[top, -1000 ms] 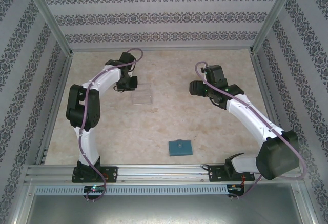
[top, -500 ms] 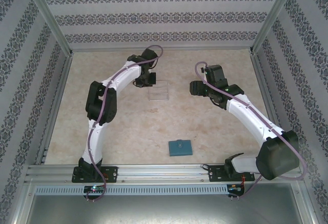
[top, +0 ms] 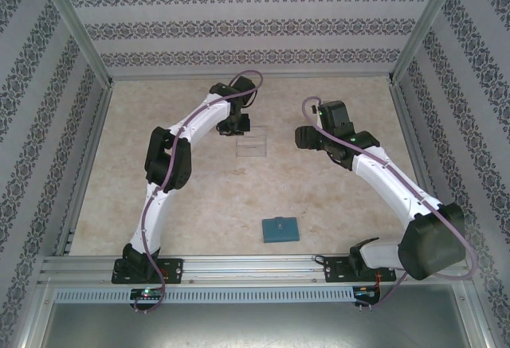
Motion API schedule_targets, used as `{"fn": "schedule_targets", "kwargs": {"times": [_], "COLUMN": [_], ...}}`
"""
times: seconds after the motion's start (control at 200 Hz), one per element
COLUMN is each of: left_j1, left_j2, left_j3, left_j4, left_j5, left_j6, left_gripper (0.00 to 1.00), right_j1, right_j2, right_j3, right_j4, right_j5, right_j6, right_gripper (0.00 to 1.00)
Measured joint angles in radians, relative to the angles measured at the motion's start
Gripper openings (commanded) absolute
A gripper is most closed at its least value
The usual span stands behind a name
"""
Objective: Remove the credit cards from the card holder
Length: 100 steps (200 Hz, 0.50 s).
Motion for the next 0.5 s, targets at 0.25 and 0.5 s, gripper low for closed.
{"fn": "schedule_targets", "kwargs": {"times": [0.25, 0.5], "left_j1": [0.000, 0.000], "left_j2": [0.001, -0.017], "left_j3": [0.031, 0.030], "left_j4": [-0.025, -0.036], "left_j5": [-0.014, -0.015], "left_j6": [-0.001, 0.023], "left_gripper": [0.23, 0.32], "right_j1": [0.000, 0.002], "right_j2": [-0.023, -0.038], "right_j3": [0.000, 0.007], "right_j4": [-0.043, -0.092], "right_j5": [-0.028, -0.237], "right_j6": [0.000, -0.174], "right_gripper": [0.79, 0.84]}}
